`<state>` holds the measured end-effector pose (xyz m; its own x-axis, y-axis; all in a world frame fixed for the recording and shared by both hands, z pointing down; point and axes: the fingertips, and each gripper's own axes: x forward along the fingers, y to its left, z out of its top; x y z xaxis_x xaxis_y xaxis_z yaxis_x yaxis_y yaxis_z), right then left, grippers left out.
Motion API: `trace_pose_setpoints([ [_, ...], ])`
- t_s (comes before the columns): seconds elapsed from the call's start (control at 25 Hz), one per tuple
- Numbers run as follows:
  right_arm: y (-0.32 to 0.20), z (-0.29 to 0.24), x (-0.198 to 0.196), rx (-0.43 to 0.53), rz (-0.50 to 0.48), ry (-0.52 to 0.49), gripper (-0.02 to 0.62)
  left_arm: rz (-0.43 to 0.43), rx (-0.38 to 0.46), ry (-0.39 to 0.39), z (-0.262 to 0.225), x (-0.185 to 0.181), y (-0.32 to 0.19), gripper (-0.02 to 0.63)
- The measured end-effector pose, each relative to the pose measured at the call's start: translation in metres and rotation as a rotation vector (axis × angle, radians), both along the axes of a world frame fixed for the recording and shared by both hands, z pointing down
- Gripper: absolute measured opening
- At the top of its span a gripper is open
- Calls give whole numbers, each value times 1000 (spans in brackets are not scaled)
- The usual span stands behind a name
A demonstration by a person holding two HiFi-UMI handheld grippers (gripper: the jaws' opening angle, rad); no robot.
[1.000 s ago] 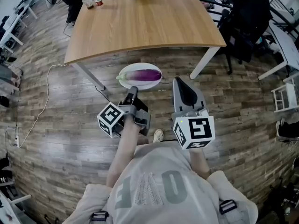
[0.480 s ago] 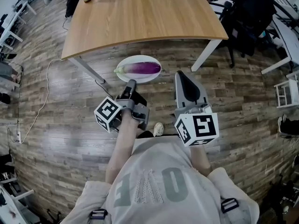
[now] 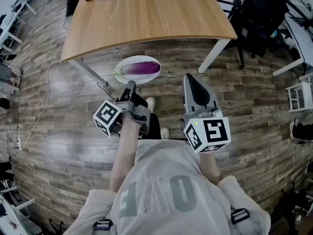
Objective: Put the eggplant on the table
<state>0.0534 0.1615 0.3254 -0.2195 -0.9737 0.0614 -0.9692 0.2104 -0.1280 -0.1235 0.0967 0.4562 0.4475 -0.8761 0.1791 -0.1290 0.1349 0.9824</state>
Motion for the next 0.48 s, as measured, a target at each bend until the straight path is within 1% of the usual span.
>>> trace_pose_setpoints([
  [0.2, 15, 1, -5, 29, -7, 23, 20, -3, 42, 8, -3, 0, 0, 20],
  [0.36, 2, 0, -3, 34, -21, 31, 20, 5, 54, 8, -11, 6, -11, 20],
  [0.48, -9, 5, 0, 16, -19, 20, 18, 9, 62, 7, -15, 9, -19, 20],
])
